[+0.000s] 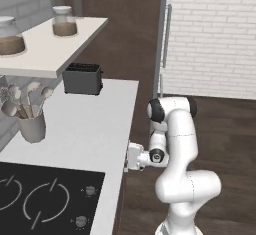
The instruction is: Take a straw from the drawer in front and place it inside the glass cup on the dining counter.
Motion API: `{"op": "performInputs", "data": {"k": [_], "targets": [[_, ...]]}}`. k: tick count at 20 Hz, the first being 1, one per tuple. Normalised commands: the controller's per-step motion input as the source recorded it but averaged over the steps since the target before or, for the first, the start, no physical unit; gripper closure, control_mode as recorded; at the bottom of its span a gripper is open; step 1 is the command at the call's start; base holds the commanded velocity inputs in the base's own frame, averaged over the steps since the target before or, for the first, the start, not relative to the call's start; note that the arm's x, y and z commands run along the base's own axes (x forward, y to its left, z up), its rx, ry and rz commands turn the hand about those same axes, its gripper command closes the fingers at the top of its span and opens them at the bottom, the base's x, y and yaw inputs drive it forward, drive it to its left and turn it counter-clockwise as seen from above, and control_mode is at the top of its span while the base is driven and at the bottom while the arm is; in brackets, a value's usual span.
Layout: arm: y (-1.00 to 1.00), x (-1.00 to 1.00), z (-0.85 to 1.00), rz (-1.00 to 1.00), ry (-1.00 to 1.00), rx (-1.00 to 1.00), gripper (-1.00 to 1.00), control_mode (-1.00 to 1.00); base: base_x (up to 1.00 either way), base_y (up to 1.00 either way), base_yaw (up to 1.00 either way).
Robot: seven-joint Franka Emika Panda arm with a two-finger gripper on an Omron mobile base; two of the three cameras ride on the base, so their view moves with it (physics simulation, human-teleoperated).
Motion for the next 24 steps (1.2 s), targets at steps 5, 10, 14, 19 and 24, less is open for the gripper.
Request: {"op": "performInputs", "data": {"k": [5, 10, 14, 19, 24], "targets": [[0.08, -0.05, -0.01, 0.0, 0.0, -0.05, 1.0, -1.0, 0.0, 0.0, 0.0], [-0.14, -0.4, 0.01, 0.0, -0.01, -0.05, 1.0, -1.0, 0.0, 0.0, 0.0], [-0.49, -0.61, 0.04, 0.0, -0.02, 0.0, 1.0, -1.0, 0.0, 0.0, 0.0], [-0.9, -0.63, 0.01, 0.0, -0.05, 0.0, 1.0, -1.0, 0.0, 0.0, 0.0], [-1.0, -0.58, 0.05, 0.0, 0.0, -0.01, 1.0, -1.0, 0.0, 0.0, 0.0]]}}
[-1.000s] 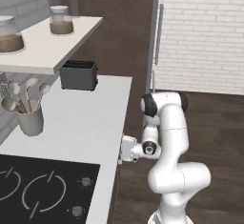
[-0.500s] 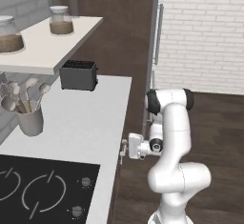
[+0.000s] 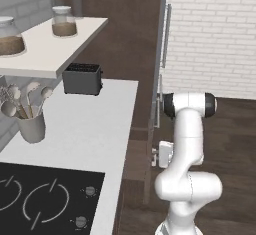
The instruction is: Take a straw from the drawer in front and place it inside the glass cup on the dining counter.
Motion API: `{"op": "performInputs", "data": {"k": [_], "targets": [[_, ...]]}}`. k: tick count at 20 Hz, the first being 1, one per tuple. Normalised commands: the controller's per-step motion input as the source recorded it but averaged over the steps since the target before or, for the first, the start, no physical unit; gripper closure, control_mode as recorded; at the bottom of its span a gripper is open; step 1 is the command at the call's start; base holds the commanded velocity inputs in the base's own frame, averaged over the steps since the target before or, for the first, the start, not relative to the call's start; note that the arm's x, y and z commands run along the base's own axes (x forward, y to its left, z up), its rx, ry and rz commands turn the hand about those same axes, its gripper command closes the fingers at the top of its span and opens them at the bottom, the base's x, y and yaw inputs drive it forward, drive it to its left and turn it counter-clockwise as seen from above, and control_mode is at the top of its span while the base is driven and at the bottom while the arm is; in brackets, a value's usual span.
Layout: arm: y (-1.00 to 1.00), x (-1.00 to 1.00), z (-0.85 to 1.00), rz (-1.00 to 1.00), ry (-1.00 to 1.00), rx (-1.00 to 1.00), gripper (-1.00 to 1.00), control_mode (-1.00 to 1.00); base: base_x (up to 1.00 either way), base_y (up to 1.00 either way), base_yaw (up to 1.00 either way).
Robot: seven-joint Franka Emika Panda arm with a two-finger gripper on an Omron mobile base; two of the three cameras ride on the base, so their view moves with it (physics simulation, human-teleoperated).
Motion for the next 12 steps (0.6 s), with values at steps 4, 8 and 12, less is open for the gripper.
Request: {"op": "performInputs", "data": {"k": [4, 8, 12], "targets": [[-1.0, -0.5, 0.08, 0.0, 0.0, -0.03, 1.0, -1.0, 0.0, 0.0, 0.0], [-0.72, -0.36, 0.01, 0.0, 0.0, -0.11, -1.0, -1.0, 0.0, 0.0, 0.0], [-0.15, -0.18, -0.2, 0.0, 0.09, -0.17, -1.0, -1.0, 0.0, 0.0, 0.0]]}}
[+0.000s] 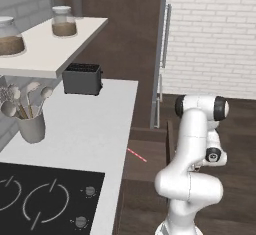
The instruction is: Take a straw from the drawer in front and place it inside the glass cup on the dining counter.
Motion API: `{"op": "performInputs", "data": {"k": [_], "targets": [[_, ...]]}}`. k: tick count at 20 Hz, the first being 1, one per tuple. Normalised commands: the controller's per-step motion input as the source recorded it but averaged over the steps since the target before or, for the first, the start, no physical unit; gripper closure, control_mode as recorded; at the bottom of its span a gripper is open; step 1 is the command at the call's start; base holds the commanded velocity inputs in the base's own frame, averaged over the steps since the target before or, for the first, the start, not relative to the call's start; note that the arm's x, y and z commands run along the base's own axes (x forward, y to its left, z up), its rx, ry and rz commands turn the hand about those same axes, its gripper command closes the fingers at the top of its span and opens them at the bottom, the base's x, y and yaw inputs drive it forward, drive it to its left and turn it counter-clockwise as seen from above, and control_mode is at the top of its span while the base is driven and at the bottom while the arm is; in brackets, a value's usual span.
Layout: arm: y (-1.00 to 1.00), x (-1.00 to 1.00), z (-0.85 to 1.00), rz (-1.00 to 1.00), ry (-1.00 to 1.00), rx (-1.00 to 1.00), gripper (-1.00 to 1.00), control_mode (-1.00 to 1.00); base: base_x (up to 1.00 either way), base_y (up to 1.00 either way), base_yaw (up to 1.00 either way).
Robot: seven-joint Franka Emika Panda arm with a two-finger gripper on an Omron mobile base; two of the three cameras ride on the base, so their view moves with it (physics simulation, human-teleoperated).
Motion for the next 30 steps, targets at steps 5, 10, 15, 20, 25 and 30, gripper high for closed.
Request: {"op": "performInputs", "data": {"k": [5, 10, 15, 20, 25, 30], "targets": [[-0.57, -0.54, 0.21, 0.0, 0.01, -0.2, -1.0, -1.0, 0.0, 0.0, 0.0], [-0.31, -0.7, 1.0, -0.05, -0.04, -0.2, -1.0, -1.0, 0.0, 0.0, 0.0], [0.15, -0.27, 1.0, -0.06, 0.0, -0.21, -1.0, -1.0, 0.0, 0.0, 0.0], [0.68, -0.03, 1.0, -0.08, 0.0, -0.29, -1.0, -1.0, 0.0, 0.0, 0.0], [0.92, 0.0, 0.93, -0.08, 0.1, -0.32, -1.0, -1.0, 0.0, 0.0, 0.0], [0.75, 0.14, 0.28, -0.04, 0.18, -0.29, -1.0, -1.0, 0.0, 0.0, 0.0]]}}
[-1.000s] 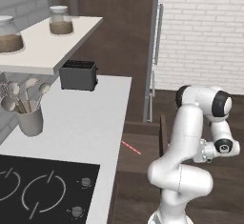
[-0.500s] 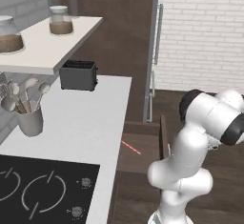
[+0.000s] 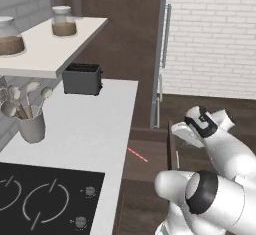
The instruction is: Take a straw from the drawer in front and place it inside the glass cup on the dining counter.
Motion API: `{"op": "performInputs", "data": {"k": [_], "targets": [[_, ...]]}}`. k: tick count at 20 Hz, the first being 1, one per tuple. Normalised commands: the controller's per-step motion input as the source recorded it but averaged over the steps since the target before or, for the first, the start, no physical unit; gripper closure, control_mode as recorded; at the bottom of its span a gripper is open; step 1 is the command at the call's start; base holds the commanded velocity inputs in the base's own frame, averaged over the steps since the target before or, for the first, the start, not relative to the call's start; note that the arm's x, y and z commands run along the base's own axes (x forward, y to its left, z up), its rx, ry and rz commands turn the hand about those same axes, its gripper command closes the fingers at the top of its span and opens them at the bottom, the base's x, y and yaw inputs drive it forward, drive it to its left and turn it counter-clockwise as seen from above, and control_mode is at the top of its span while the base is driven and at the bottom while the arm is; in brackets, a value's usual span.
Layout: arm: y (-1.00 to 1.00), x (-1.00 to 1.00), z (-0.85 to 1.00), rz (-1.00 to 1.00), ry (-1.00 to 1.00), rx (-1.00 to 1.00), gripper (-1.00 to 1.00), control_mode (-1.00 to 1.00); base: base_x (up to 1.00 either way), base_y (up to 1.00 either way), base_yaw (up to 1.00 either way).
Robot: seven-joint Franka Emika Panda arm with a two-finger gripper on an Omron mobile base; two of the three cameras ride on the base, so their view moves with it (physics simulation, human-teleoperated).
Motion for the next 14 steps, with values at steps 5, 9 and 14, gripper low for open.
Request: {"op": "performInputs", "data": {"k": [5, 9, 14], "targets": [[0.43, 0.35, 0.0, 0.0, 0.19, -0.17, -1.0, -1.0, 0.0, 0.0, 0.0], [0.14, 0.47, 0.0, 0.0, 0.25, -0.07, -1.0, -1.0, 0.0, 0.0, 0.0], [0.06, 0.49, -0.2, 0.0, 0.27, -0.03, -1.0, -1.0, 0.0, 0.0, 0.0]]}}
